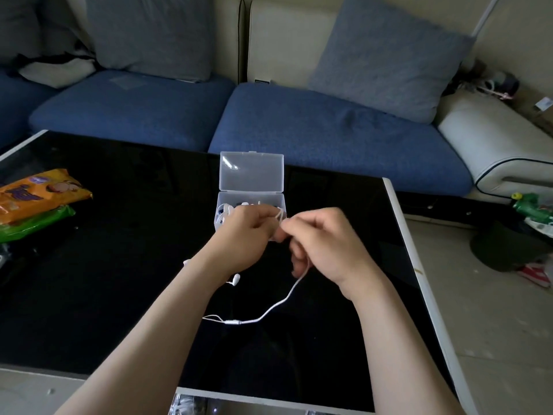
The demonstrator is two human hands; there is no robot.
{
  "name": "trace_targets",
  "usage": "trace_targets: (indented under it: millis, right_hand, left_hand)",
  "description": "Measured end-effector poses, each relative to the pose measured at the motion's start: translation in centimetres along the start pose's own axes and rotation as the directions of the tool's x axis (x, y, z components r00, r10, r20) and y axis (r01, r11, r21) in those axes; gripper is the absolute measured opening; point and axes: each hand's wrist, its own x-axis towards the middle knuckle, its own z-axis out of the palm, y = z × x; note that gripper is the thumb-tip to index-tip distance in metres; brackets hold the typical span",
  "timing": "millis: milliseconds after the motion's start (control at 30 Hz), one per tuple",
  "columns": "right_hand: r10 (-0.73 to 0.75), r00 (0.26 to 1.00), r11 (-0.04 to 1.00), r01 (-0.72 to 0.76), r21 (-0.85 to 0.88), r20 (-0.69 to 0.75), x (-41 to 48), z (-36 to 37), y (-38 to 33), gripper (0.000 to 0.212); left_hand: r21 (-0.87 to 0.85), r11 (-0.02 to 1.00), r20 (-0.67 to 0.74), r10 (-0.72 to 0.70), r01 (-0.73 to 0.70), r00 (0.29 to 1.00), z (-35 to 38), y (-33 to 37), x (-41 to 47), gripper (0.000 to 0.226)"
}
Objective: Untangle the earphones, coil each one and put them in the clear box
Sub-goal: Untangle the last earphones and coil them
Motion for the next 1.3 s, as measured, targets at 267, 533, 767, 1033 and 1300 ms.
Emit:
trace_targets:
  millis: [267, 533, 767, 1033, 1300]
  right_hand:
    - [0.104, 0.932, 0.987, -0.055, 0.148, -0.348, 0.2, -1.0, 0.5, 0.025]
    - [0.183, 0.957, 0.983, -0.180, 0.036, -0.226, 0.4, -0.7, 0.8, 0.026]
    - [0.278, 0.954, 0.957, -0.263, -0.126, 0.117, -0.4, 0.4, 0.4, 0.021]
    - [-0.076, 0.987, 0.990, 0.091, 0.107, -0.138, -0.2, -0.3, -0.4, 0.025]
    - [0.068, 0.909, 0.998, -0.060, 0.033, -0.411, 1.5, -1.0, 2.6, 0.028]
  left_hand:
    - [-0.360, 0.930, 0.224, 0.007, 0.076, 0.975, -0.3, 2.0, -0.6, 0.031]
    - [-0.653, 0.750, 0.131, -0.026, 0.106, 0.991, -0.6, 2.5, -0.4, 0.033]
    - [-0.386, 0.923, -0.123, -0.053, 0.002, 0.991, -0.6, 1.3, -0.2, 0.031]
    - [0.099, 0.992, 0.090, 0.071, -0.080, 0.993, -0.3, 0.2, -0.2, 0.033]
    - [-0.428, 0.901, 0.201, 0.024, 0.066, 0.979, -0.1, 2.2, -0.7, 0.038]
